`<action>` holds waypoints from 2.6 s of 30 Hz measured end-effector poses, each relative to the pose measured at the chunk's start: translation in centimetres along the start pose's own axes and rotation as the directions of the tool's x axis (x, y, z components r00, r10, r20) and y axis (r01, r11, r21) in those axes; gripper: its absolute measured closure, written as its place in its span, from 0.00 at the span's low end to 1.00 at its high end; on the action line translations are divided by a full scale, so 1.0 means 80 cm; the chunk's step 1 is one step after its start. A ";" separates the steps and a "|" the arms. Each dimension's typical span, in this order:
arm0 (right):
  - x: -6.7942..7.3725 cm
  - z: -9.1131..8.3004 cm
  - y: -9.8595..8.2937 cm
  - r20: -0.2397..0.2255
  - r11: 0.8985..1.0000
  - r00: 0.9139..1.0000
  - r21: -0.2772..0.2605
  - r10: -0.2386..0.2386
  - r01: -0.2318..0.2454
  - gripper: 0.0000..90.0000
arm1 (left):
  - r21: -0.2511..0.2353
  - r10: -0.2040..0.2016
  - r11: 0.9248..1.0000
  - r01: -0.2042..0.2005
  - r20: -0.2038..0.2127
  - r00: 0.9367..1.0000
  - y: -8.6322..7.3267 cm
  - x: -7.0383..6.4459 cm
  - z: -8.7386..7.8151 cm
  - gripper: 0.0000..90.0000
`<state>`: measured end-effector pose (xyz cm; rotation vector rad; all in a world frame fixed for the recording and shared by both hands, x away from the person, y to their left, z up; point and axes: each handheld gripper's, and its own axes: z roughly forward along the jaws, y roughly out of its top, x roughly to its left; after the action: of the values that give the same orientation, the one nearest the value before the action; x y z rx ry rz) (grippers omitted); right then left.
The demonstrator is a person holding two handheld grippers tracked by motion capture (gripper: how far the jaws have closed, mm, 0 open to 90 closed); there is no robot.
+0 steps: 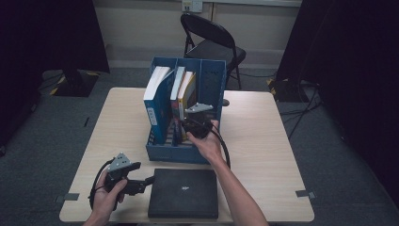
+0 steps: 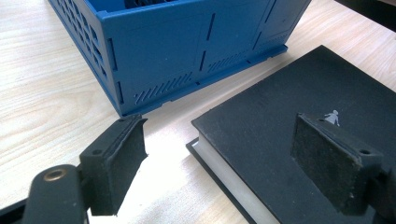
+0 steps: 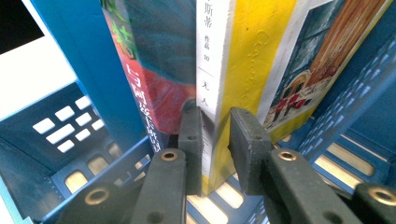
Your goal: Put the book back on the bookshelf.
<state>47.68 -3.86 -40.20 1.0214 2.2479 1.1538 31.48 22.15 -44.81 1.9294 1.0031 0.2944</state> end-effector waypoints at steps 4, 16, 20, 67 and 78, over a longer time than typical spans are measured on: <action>-0.003 -0.004 -0.002 -0.012 1.000 1.000 -0.011 0.013 -0.013 0.80 | 0.000 -0.006 1.000 0.006 -0.001 1.000 0.000 0.001 0.000 0.19; -0.004 -0.020 -0.006 -0.048 0.999 0.999 -0.031 0.024 -0.026 0.76 | 0.007 -0.004 1.000 0.004 -0.003 1.000 -0.001 0.000 0.001 0.19; -0.007 -0.025 -0.007 -0.049 0.998 0.998 -0.045 0.032 -0.034 0.75 | 0.006 -0.012 1.000 0.012 -0.004 1.000 -0.001 0.001 0.002 0.19; -0.001 -0.161 -0.085 -0.105 0.994 0.993 -0.088 0.051 -0.061 0.37 | 0.018 -0.034 0.999 0.034 -0.018 0.999 0.001 0.001 0.004 0.20; 0.006 -0.196 -0.142 -0.129 0.994 0.987 -0.042 0.096 -0.102 0.31 | 0.043 -0.007 0.999 0.007 0.007 1.000 0.004 -0.005 0.011 0.24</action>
<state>32.59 -15.98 -40.54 1.0791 2.2759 1.3431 31.89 21.18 -44.94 1.9642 1.0190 0.2639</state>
